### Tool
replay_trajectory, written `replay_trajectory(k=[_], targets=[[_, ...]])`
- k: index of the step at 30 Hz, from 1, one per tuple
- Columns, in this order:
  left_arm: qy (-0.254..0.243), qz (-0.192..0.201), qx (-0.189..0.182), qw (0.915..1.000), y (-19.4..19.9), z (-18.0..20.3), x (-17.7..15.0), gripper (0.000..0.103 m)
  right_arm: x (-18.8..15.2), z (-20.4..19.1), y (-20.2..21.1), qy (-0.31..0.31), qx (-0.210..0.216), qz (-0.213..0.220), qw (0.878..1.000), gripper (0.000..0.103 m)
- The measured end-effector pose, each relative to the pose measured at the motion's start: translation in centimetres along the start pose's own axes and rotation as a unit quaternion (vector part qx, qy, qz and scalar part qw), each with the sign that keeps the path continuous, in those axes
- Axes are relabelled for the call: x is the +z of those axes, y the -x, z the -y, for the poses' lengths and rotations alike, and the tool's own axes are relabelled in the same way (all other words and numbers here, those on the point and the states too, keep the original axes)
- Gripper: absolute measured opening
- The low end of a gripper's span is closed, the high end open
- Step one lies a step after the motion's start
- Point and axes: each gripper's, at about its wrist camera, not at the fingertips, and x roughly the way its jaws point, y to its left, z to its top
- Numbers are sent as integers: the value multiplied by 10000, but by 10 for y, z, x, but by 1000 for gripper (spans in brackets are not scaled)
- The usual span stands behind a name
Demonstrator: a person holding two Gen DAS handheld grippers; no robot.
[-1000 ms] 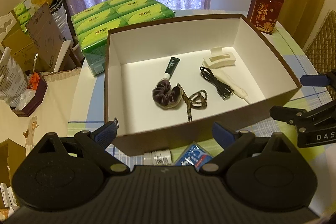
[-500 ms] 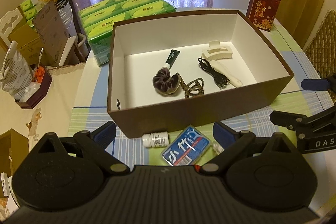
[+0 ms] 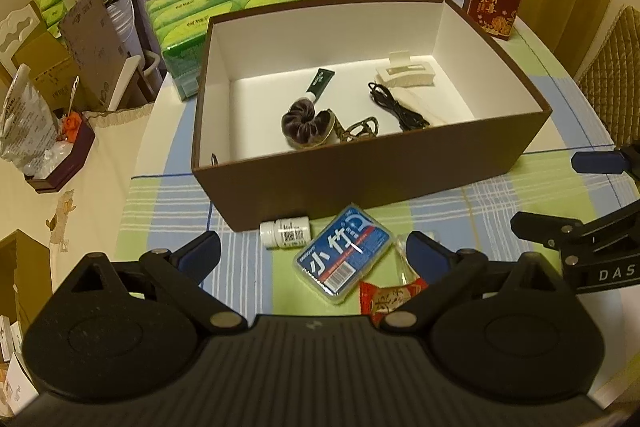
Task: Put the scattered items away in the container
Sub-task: 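Withdraw both grippers from the box toward the remaining items, then grasp the red candy packet with the left gripper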
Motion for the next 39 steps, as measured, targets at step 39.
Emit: replay_trajectory(k=[39], targets=[[468, -781, -1003, 9908, -61, 16, -56, 91, -69, 32, -34, -644, 2, -906, 9938, 103]])
